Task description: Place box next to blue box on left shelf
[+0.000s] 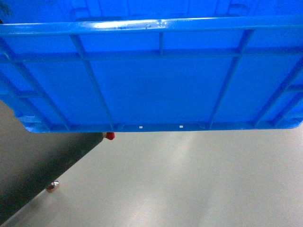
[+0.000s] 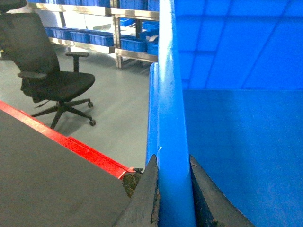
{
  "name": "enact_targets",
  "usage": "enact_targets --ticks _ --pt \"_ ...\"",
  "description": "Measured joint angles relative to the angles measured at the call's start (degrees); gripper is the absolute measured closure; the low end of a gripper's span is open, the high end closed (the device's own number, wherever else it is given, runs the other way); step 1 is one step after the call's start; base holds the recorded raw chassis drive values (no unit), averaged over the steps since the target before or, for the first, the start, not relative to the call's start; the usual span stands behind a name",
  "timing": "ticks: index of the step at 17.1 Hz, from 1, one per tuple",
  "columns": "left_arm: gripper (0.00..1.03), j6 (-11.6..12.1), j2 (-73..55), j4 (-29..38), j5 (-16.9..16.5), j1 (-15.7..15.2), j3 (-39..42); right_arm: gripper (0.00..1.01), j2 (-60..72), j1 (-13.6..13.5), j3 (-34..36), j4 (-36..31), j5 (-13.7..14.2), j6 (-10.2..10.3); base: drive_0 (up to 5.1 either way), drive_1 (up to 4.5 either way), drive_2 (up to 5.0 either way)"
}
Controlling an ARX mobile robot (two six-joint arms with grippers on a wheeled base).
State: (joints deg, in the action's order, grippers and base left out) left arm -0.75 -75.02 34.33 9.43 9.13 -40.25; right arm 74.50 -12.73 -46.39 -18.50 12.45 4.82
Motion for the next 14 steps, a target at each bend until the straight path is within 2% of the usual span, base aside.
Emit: enact_targets --ticks 14 --pt "0.93 -0.02 0.00 0.02 0.00 0.00 0.00 0.92 0.00 0.00 0.00 0.00 0.02 -0.02 -1.5 -1.55 -1.5"
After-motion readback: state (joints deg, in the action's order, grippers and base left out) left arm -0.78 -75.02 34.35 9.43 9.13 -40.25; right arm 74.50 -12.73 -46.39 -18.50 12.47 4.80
